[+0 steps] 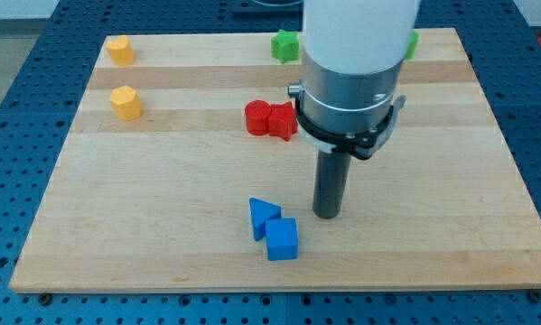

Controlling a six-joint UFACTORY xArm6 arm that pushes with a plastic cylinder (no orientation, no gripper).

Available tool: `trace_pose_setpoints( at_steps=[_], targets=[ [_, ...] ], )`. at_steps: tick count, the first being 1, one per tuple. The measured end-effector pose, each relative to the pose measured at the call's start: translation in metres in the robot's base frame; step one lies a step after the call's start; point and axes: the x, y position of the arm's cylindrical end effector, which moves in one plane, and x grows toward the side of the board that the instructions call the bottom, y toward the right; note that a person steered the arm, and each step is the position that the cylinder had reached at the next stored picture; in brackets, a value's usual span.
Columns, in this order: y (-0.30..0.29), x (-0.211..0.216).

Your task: Separate the blue blocks

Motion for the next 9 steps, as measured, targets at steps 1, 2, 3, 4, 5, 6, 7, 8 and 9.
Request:
trace_pose_setpoints(
  at_steps=[1, 2, 3, 4, 5, 6, 7, 8, 9],
  targets=[
    [-0.014, 0.004],
    [-0.025, 0.01],
    [-0.035, 0.013],
    [-0.046, 0.014],
    [-0.058, 0.014],
    [-0.07, 0.014],
    [-0.085, 0.014],
    [-0.102, 0.019],
    [-0.108, 0.034]
  ],
)
